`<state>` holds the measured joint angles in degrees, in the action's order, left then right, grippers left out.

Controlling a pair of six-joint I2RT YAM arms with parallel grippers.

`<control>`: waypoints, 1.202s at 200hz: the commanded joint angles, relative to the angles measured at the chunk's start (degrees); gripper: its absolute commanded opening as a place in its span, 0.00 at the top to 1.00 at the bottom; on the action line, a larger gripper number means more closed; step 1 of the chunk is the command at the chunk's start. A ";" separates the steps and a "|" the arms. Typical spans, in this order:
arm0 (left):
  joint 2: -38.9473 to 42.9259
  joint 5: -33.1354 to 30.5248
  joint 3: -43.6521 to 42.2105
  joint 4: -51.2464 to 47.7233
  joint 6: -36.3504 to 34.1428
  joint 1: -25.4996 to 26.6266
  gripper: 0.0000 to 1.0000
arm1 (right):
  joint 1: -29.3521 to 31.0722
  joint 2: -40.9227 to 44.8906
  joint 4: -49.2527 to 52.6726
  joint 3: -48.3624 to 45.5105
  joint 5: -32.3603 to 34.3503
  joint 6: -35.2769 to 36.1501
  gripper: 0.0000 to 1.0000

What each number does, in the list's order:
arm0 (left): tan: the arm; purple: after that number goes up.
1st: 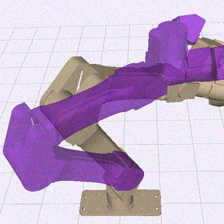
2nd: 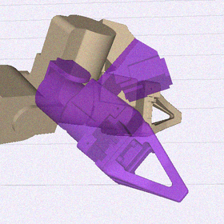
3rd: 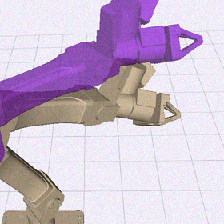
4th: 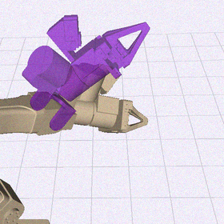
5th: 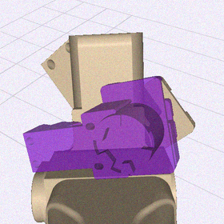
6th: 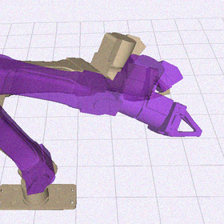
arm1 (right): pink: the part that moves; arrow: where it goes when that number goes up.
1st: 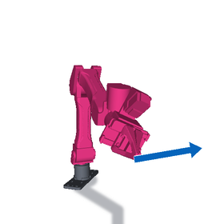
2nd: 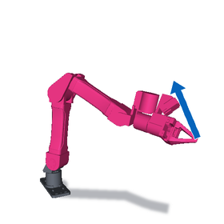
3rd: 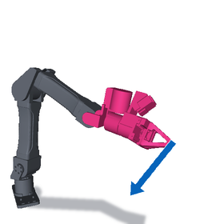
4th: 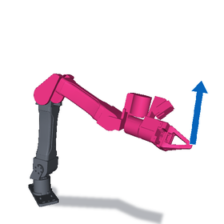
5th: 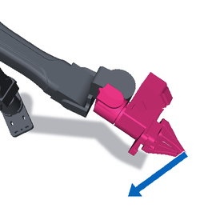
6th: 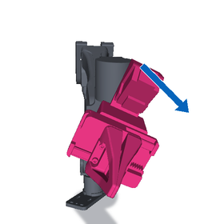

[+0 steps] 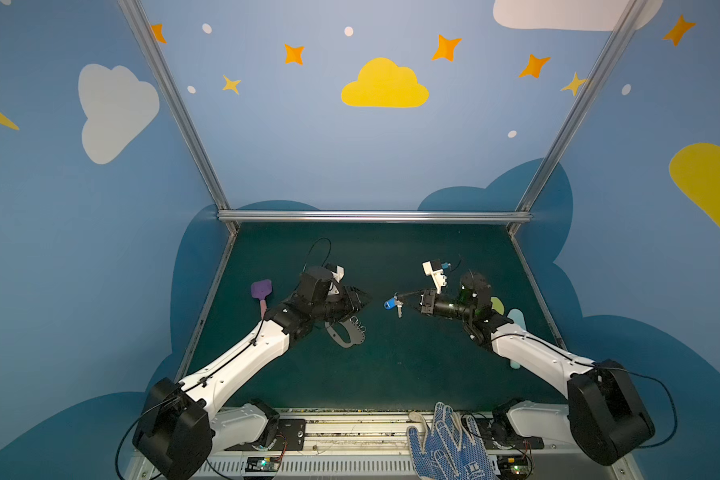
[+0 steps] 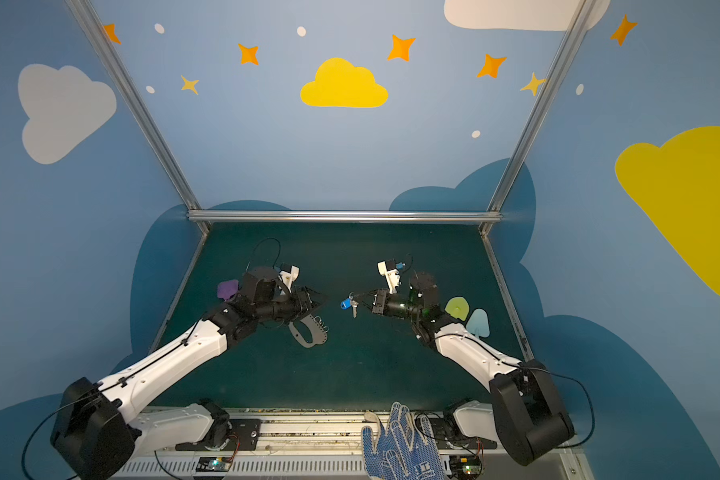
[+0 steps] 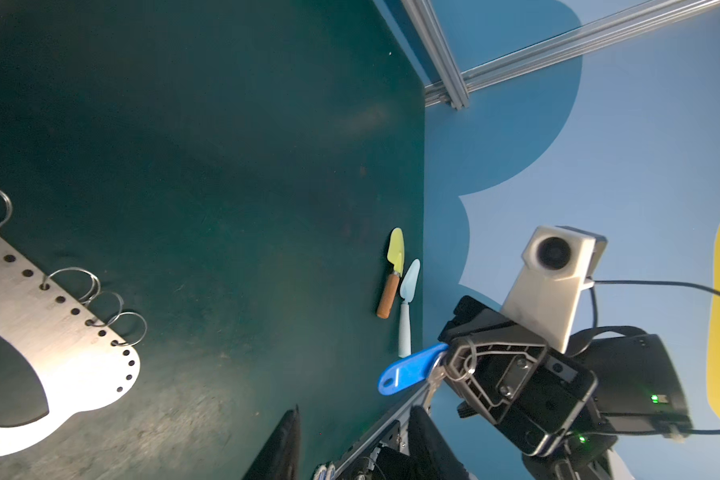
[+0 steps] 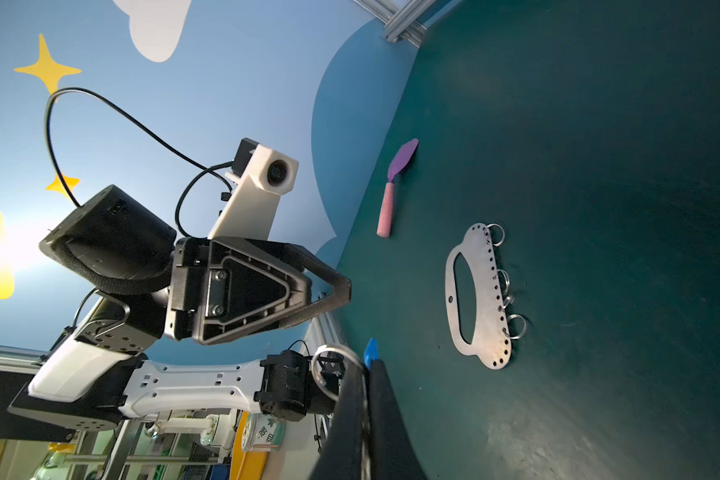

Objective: Put the keys on the keyring

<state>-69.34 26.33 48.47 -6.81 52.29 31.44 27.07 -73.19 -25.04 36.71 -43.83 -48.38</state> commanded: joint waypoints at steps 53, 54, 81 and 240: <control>-6.16 5.35 2.42 6.69 -1.12 2.16 0.54 | 0.01 2.83 2.35 -0.31 1.56 1.62 1.00; -6.29 5.38 2.51 6.71 -1.13 2.23 0.54 | 0.09 2.81 2.27 -0.32 1.52 1.54 1.00; -9.45 5.99 4.19 6.90 -1.71 3.54 0.54 | 0.63 2.32 0.70 -0.36 1.21 0.70 1.00; -8.27 -1.56 1.10 2.10 -2.01 2.05 0.50 | -0.27 4.38 6.78 -1.05 5.23 4.79 1.00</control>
<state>-81.89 30.70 51.13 0.89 52.27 35.66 27.53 -71.07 -21.45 36.25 -39.72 -46.46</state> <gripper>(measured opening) 0.488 0.057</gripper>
